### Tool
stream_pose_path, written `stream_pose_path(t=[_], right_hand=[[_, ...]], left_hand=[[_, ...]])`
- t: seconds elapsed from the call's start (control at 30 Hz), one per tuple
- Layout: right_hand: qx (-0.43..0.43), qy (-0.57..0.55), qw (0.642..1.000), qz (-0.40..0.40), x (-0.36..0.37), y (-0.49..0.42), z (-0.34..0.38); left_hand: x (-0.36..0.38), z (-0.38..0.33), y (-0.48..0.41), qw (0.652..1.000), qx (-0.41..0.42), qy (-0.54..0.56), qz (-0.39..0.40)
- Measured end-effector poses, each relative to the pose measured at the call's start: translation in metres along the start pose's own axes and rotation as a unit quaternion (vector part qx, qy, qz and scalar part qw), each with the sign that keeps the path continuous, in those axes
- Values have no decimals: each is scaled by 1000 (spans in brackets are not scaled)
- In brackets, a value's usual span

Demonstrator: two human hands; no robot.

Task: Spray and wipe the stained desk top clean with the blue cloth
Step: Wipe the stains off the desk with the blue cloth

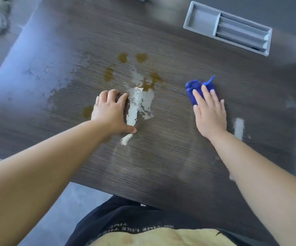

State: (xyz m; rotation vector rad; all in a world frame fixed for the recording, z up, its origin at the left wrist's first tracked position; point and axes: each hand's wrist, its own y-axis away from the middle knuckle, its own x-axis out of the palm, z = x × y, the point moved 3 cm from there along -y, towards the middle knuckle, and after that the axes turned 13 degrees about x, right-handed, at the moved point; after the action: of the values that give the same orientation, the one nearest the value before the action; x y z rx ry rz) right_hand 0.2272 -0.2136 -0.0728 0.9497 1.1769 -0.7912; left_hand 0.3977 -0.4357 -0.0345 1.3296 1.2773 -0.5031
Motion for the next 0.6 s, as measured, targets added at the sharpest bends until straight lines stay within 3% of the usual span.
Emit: stream_pose_path(t=[0.07,0.13,0.23,0.3,0.37,0.43,0.5,0.6], right_hand=[[136,-30,990,-17,1,-7,29],[150,-44,988,-15,6,6,65],[-65,4,998,10,19,48,86],[-225,33,974,18,19,59,70],[-272,50,961,13,14,42,47],[-196,44,980,3,7,4,35],[-58,24,998,9,-1,-35,45],[72,-3,997,-2,-3,-64,91]], left_hand=[[3,2,2,1000,-7,0,5],[4,2,1,1000,-13,8,10],[3,2,0,1000,-14,5,13],[2,1,1,1000,-14,2,15],[2,1,0,1000,-14,-1,19],[2,1,-1,1000,-14,-6,27],[3,1,-3,999,-13,-12,33],[2,0,-5,999,-12,-19,37]])
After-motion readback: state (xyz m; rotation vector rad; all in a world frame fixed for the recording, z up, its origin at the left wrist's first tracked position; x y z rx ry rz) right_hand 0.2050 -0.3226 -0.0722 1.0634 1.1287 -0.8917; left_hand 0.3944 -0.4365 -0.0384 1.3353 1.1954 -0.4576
